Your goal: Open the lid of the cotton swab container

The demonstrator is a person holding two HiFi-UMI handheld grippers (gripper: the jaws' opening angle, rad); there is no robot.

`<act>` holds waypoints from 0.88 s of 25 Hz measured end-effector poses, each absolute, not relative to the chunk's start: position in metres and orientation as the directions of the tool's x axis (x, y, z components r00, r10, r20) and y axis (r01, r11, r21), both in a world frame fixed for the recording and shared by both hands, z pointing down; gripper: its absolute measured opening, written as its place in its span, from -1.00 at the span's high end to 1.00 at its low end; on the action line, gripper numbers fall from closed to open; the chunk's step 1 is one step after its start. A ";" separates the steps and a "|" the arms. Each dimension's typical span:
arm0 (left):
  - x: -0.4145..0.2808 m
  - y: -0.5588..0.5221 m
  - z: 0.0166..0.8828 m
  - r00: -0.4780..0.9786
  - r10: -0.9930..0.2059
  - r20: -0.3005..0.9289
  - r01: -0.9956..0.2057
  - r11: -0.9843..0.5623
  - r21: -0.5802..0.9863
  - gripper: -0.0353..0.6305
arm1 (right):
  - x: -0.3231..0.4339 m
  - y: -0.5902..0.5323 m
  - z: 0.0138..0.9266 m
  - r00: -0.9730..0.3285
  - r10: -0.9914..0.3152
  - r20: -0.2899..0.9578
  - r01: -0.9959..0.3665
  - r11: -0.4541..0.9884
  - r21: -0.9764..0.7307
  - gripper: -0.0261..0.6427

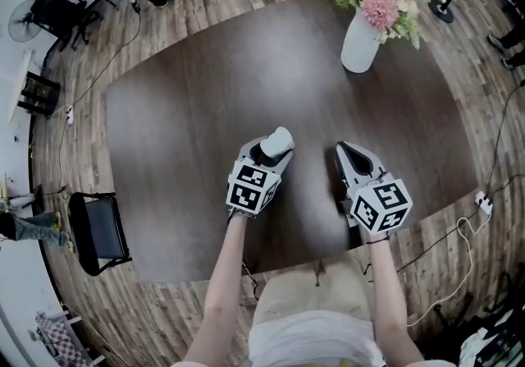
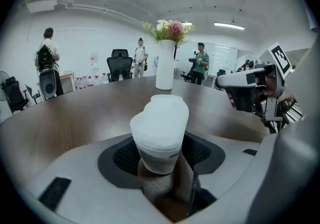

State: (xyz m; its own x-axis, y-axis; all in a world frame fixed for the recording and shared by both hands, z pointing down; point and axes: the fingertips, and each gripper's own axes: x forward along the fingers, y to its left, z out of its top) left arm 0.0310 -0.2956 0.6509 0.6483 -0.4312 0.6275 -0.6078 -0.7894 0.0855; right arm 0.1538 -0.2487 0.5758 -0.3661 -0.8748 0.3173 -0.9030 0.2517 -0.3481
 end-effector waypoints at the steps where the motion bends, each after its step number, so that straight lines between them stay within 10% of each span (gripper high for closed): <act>1: 0.032 -0.294 0.651 0.653 -0.423 0.628 -0.605 -0.790 0.097 0.11 | 0.153 -0.250 0.575 -0.367 -0.875 0.315 -0.903 0.254 -0.346 0.86; 22: 0.053 -0.240 0.550 0.753 -0.419 0.508 -0.575 -0.795 0.195 0.12 | 0.121 -0.243 0.493 -0.647 -0.755 0.101 -0.730 0.577 -0.366 0.86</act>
State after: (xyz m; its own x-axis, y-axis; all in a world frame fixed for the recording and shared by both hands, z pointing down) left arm 0.0533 -0.2401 0.5498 0.7526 -0.4191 0.5079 -0.5745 -0.7948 0.1954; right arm 0.1209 -0.2431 0.4929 -0.6475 -0.7554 0.1007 -0.7301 0.5770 -0.3660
